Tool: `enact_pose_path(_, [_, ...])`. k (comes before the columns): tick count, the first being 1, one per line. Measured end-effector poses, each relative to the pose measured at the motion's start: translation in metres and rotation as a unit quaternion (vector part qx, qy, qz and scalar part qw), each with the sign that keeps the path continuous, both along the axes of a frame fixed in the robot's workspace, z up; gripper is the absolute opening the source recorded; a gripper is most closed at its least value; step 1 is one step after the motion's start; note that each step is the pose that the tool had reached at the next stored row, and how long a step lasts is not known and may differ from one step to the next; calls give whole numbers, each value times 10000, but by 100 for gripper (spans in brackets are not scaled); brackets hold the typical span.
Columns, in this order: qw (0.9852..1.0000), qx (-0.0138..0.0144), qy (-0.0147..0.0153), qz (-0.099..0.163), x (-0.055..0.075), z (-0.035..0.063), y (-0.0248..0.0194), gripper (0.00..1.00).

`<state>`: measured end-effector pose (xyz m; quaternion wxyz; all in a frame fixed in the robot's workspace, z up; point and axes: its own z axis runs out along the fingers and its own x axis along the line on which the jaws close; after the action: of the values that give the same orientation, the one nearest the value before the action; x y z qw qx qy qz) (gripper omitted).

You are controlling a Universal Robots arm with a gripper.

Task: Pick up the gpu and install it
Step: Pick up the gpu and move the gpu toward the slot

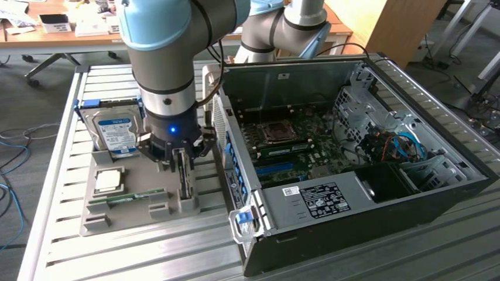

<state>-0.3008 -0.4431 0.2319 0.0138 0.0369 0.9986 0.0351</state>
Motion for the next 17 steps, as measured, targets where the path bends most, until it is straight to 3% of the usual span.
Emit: enact_pose_path(17, [10000,1,0,0,-1,-12,30,43])
